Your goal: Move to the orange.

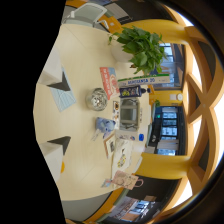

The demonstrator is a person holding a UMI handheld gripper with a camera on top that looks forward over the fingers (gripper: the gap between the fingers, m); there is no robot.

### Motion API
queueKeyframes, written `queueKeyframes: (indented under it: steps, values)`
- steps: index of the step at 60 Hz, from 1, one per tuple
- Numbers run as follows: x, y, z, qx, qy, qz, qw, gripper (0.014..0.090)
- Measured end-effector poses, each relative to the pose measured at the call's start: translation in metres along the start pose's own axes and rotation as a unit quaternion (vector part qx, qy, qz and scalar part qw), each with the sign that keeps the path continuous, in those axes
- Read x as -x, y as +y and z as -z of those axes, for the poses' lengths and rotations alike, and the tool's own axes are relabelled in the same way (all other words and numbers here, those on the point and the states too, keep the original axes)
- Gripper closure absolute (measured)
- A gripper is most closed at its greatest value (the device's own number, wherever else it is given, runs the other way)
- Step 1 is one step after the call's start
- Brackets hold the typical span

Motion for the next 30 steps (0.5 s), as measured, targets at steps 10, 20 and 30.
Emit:
queueKeyframes:
  steps: [10,20,30]
  values:
    - [0.004,0.006,0.017,-0.004,0.006,-0.003,1.0,0.0186]
    - [-0.009,0.027,0.032,-0.001,0.021,-0.008,1.0,0.0188]
    - [-0.041,0.058,0.043,0.013,0.039,-0.006,0.999,0.0187]
